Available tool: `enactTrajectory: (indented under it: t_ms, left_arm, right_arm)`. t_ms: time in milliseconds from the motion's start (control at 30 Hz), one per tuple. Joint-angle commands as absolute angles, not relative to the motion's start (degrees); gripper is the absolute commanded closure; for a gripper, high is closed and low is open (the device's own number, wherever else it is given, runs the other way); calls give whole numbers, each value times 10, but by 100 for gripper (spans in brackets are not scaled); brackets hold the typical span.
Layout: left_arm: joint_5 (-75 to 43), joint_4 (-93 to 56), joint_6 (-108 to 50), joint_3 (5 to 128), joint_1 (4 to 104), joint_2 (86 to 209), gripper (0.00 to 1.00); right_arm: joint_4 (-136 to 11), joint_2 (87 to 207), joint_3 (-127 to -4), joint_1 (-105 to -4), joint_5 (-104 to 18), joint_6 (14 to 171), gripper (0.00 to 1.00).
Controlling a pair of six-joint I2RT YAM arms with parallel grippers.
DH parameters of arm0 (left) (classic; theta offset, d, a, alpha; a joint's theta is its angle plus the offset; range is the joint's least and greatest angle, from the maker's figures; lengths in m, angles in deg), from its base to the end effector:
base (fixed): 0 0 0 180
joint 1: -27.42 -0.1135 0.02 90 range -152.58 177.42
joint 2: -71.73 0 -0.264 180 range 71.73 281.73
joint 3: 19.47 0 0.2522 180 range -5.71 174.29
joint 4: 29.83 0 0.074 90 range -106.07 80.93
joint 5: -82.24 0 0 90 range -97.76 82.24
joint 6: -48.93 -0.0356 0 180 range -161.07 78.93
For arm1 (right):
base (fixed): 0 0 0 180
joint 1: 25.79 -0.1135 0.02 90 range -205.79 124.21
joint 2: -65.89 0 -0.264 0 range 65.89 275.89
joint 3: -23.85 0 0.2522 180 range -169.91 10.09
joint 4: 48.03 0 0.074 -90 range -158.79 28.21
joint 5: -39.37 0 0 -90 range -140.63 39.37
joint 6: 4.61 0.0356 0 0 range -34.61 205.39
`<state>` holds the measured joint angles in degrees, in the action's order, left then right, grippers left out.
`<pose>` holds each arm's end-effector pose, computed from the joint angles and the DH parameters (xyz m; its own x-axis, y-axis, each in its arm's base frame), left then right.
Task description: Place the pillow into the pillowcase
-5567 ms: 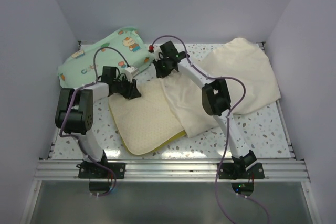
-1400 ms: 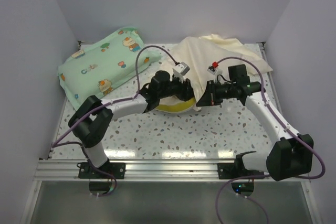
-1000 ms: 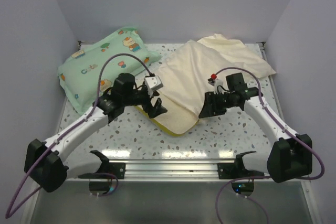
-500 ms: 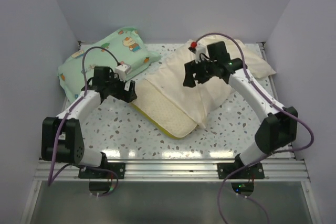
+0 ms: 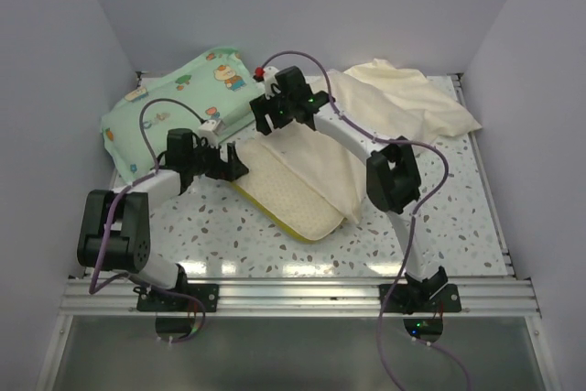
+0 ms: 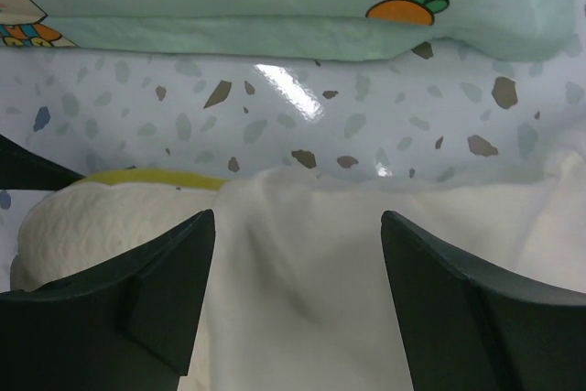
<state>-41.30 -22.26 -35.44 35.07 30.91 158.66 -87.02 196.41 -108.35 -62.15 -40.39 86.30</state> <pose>0.2965 -0.0378 0.1754 -0.6844 -0.0402 -0.7280 0.4083 0.8061 -0.4283 0.4233 0.3195 0.2555 -0.4991 -0.3480 -0.7936 -0.6894 0.7143 0.1204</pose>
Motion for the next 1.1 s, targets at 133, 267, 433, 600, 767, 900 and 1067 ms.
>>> enactTrajectory:
  t_ms: [133,267,433,600,767,900,1067]
  left_arm:
    - [-441,-313,-285,316,303,1593,6]
    - [-450,-345,-261,299,302,1598,9]
    - [-463,-379,-226,288,302,1623,20]
    - [-492,-446,-200,281,302,1647,46]
    - [-572,-653,-52,262,304,1671,93]
    - [-582,-875,107,269,318,1714,100]
    - [-565,-1117,354,306,337,1796,100]
  right_arm:
    - [-871,2035,-1164,-652,-439,857,24]
    - [-892,2070,-1186,-656,-456,824,29]
    - [-909,2067,-1199,-656,-452,825,83]
    - [-906,2019,-1197,-662,-424,848,100]
    - [-899,1948,-1196,-667,-346,923,100]
    - [-868,1890,-1149,-682,-290,980,100]
    - [-849,1847,-1117,-714,-279,1048,100]
